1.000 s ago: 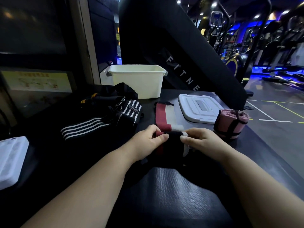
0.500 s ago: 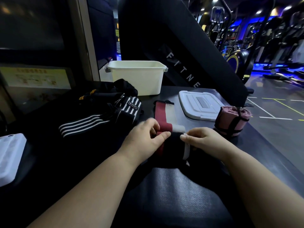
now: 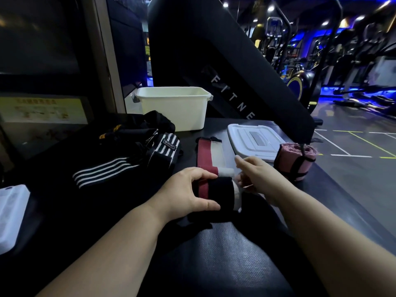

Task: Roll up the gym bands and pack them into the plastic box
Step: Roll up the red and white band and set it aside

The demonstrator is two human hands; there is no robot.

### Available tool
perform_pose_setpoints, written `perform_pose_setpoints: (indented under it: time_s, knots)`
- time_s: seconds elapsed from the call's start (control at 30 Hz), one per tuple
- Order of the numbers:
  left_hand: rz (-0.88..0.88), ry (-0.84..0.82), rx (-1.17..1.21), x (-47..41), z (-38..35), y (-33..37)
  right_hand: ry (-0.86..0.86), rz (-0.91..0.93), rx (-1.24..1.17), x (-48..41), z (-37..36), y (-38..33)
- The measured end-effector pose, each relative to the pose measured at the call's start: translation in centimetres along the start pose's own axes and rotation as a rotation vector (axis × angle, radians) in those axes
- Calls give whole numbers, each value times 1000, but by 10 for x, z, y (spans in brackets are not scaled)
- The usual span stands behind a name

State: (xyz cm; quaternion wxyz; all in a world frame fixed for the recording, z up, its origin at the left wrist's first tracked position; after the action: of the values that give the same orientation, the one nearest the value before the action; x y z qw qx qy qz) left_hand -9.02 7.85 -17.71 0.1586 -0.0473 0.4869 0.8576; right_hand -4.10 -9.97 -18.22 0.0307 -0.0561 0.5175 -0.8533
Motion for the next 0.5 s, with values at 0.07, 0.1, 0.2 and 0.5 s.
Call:
perform_pose_setpoints:
  time_s: [0.07,0.1,0.2,0.5]
  knots:
    - [7,-17,-17,0,0,0,-79,-64,-41,-4,-8,-4]
    - [9,-27,-26,1,-1,0,-102,-93,-57,-7,-11,-4]
    - [11,-48,-45,2,-1,1,-155,-196,-108,-19,-20,5]
    - [13,-54,-44,-2,1,-3,-179,-211,-205,-44,-22,-1]
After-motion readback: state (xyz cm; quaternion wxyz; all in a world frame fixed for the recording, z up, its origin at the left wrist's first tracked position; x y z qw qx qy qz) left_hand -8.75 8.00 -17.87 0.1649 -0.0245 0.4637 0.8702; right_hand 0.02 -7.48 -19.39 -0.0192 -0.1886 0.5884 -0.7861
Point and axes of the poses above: each hand's wrist, its own x-axis away from the middle knuckle, its own z-axis out of the back of the hand, y = z × x, the point moved 8 cm from there along -x, towards the middle knuckle, and after that the axes turned 8 degrees about x, right-handed, at the moved point
